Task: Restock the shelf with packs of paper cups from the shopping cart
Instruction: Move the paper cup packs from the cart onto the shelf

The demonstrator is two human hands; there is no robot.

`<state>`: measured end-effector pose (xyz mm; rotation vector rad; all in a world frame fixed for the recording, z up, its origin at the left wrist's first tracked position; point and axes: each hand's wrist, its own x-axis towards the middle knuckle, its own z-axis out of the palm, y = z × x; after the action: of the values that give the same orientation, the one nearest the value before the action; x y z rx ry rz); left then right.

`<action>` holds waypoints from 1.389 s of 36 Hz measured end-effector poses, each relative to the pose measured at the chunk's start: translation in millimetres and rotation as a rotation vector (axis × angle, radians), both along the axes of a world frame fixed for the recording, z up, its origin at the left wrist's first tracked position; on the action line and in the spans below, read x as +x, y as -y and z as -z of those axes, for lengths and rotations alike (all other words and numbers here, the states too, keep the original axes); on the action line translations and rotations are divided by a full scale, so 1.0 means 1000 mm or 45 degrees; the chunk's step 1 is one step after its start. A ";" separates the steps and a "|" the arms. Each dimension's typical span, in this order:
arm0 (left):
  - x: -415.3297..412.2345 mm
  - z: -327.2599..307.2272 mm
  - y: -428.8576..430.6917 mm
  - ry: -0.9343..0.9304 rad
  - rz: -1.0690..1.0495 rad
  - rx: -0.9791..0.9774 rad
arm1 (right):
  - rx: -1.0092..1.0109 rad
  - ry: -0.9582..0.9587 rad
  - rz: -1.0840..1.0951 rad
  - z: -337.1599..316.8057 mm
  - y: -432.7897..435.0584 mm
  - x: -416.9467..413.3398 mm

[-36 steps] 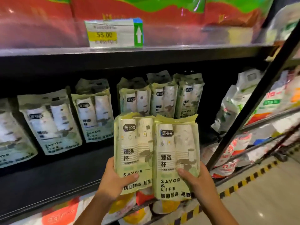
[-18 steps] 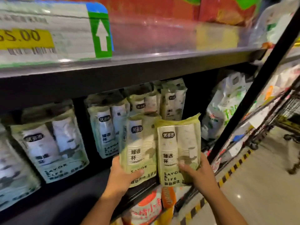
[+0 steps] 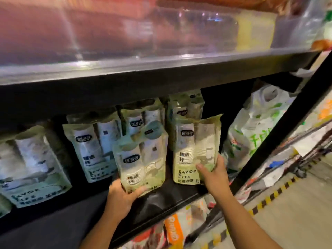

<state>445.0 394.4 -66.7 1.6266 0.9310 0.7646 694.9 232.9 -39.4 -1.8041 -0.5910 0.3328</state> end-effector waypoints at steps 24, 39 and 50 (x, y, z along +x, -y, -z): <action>0.044 0.012 0.008 -0.414 -0.400 0.120 | -0.136 0.010 -0.233 0.023 -0.054 0.086; 0.056 0.010 0.006 -0.920 -0.292 0.335 | -0.358 0.071 -0.151 0.031 -0.035 0.069; 0.046 0.014 0.027 -1.054 -0.349 0.532 | -0.747 0.284 -0.394 0.025 -0.006 0.041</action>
<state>491.4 367.3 -80.8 2.2771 1.6850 0.4651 735.6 238.9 -64.8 -2.3317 -1.0121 0.5616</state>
